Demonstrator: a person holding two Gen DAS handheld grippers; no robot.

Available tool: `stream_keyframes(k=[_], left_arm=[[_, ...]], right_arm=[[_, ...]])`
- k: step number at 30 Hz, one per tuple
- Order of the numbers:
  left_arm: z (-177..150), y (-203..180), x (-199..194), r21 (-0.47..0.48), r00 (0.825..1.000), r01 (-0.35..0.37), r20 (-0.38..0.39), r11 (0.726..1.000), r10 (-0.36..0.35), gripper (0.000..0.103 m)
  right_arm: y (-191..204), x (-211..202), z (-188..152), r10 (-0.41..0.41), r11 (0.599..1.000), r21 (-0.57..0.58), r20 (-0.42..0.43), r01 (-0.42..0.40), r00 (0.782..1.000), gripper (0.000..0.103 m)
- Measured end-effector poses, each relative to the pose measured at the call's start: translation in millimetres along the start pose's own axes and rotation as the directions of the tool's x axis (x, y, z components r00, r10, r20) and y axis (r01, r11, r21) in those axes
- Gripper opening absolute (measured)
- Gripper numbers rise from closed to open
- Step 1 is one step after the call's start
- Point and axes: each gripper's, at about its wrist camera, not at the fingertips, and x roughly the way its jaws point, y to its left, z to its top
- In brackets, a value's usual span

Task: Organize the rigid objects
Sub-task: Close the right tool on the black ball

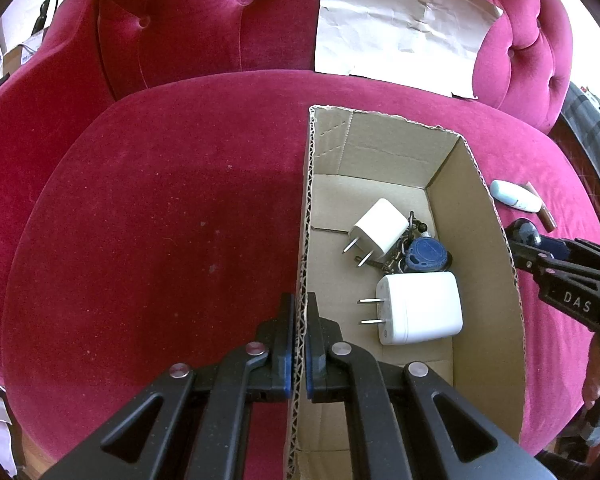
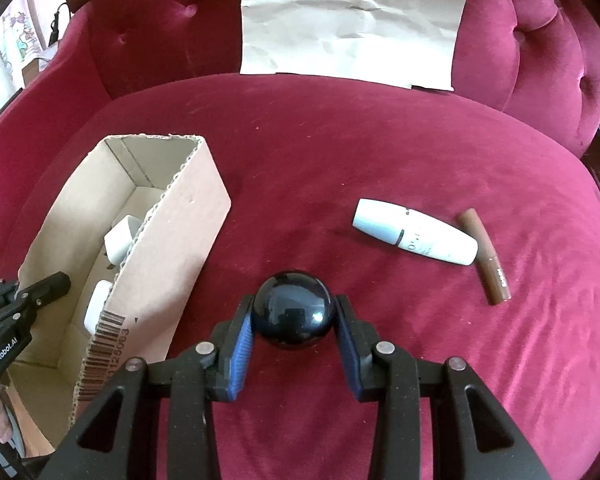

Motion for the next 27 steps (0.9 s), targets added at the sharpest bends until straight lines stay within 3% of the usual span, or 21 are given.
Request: stream_keyframes(k=[9,27], left_arm=[[0,-1,-1,0.002,1.000,-0.001,0.000,1.000,0.001,0.003],[0,-1,-1,-0.002,1.000,0.001,0.000,1.000,-0.001,0.003]], right_arm=[[0,-20,10,-0.018,0.999,0.034,0.010,0.017,1.000,0.041],[25,-62,35,-0.025,1.000,0.016,0.136,0.023,0.990,0.041]])
